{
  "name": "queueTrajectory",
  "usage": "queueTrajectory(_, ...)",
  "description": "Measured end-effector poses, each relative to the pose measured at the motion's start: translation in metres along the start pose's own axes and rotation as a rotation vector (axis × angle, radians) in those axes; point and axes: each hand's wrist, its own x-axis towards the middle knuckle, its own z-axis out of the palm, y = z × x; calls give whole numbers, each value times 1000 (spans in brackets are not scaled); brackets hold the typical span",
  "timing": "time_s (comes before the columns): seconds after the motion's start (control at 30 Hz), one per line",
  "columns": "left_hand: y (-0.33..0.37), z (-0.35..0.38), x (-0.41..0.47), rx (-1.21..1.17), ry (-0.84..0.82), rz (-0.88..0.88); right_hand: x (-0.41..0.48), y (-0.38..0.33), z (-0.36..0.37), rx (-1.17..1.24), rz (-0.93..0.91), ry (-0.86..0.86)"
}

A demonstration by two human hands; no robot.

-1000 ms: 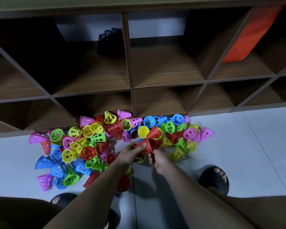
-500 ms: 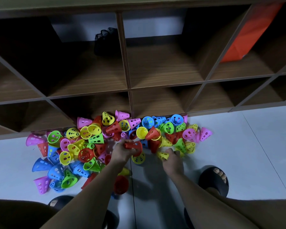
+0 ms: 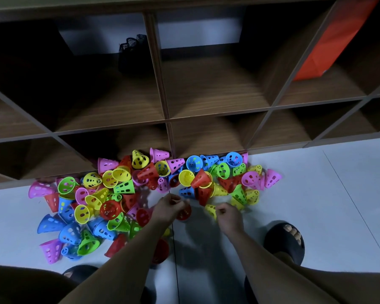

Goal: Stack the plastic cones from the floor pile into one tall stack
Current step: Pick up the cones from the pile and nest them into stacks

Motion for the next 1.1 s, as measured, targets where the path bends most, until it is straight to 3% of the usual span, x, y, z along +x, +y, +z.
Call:
queueTrajectory(0.1,4,1,11,-14,27,-26,0,-10,-2,186,19,-17)
queueTrajectory(0.23,4,-2,34,140,56,-5,-8,-34,-8,679,177,-140)
queueTrajectory(0.37,4,0,52,106,38,-58,-15,-50,-3,815,222,-271)
queueTrajectory(0.63,-41,4,100,-282,-75,-259,-27,-56,19,586,116,-405)
queueTrajectory(0.93,-7,2,89,-176,-168,-183,-7,-41,24,295,53,-348)
queueTrajectory(1.0,-6,4,94,-146,-168,-162,1,-32,19,167,-7,-244)
queueTrajectory(1.1,-4,9,100,-81,-201,-151,7,-19,1,-14,-61,48)
